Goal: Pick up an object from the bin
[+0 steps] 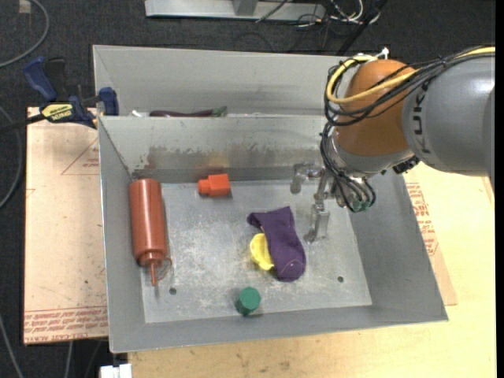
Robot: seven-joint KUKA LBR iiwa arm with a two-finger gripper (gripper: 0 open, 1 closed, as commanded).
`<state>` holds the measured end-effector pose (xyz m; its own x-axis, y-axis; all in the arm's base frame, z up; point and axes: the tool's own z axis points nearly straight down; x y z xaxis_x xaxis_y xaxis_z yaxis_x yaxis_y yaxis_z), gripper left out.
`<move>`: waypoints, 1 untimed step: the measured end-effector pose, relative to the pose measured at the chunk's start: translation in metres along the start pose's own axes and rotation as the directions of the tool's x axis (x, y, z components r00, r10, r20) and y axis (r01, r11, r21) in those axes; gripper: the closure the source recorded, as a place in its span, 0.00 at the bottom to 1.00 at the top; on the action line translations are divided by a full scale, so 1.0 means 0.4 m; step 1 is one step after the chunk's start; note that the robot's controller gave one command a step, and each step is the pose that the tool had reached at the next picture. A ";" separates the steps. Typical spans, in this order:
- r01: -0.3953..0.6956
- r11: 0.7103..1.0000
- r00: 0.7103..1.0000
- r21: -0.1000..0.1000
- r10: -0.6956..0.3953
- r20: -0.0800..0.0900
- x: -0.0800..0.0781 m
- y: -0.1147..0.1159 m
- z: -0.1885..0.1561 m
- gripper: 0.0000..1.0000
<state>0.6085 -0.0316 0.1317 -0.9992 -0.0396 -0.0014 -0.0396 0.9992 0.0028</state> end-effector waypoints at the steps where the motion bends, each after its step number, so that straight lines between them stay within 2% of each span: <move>1: 0.044 0.999 0.999 0.002 -0.044 0.004 -0.022 0.058 0.074 0.00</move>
Offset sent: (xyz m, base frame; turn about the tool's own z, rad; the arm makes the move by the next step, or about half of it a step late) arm 0.0153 0.0520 -0.0617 -0.3099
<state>0.6162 -0.0078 0.1022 -0.9965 -0.0830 -0.0059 -0.0830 0.9965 0.0004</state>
